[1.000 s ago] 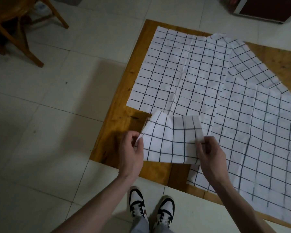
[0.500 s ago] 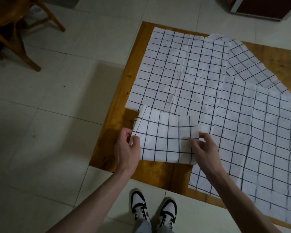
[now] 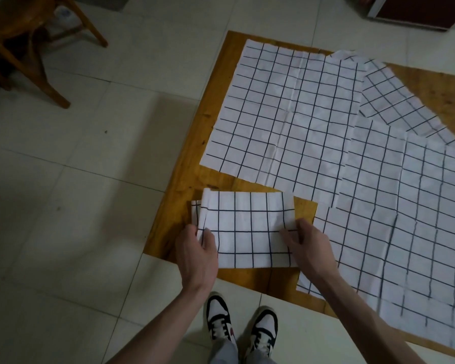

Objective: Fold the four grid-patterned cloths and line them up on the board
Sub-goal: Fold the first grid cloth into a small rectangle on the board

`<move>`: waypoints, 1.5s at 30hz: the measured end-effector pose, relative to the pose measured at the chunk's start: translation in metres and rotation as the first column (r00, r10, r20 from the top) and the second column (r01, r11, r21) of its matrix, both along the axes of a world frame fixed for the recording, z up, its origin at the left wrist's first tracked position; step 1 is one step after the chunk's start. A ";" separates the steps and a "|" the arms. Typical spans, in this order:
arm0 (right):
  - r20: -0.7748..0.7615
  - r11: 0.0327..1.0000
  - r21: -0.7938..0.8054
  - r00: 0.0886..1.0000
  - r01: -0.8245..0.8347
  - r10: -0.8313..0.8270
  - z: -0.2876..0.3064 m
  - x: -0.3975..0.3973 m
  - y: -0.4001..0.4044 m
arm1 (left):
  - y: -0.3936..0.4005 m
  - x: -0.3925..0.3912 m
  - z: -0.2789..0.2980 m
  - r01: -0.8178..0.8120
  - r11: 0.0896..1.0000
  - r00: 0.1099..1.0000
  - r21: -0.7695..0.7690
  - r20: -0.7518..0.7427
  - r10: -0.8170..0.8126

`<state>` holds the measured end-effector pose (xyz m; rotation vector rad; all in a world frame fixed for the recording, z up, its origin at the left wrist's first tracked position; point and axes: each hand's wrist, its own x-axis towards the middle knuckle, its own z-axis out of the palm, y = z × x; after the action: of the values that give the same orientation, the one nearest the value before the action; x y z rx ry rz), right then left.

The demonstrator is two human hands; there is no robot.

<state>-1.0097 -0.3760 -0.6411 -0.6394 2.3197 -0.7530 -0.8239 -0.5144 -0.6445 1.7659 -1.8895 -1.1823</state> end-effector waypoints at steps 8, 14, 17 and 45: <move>-0.091 0.999 0.033 0.995 -0.026 0.029 -0.003 0.010 -0.007 | 0.004 0.016 0.004 -0.021 0.995 0.999 -0.094 -0.034 0.018; -0.198 0.996 0.038 0.976 -0.078 0.084 -0.002 0.012 -0.009 | 0.004 0.022 -0.006 -0.012 0.994 0.999 -0.106 -0.048 0.007; -0.231 0.993 0.012 0.966 -0.119 0.119 -0.003 0.015 -0.009 | 0.007 0.025 -0.006 0.009 0.993 0.997 -0.116 -0.078 -0.018; -0.492 0.838 0.418 0.688 -0.350 0.533 -0.015 0.009 0.006 | 0.012 0.063 -0.033 0.518 0.786 0.784 -0.337 0.555 -0.278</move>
<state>-1.0006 -0.3701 -0.6564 -1.3994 2.5654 0.0601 -0.7609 -0.5025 -0.6775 1.4830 -2.6771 -0.2970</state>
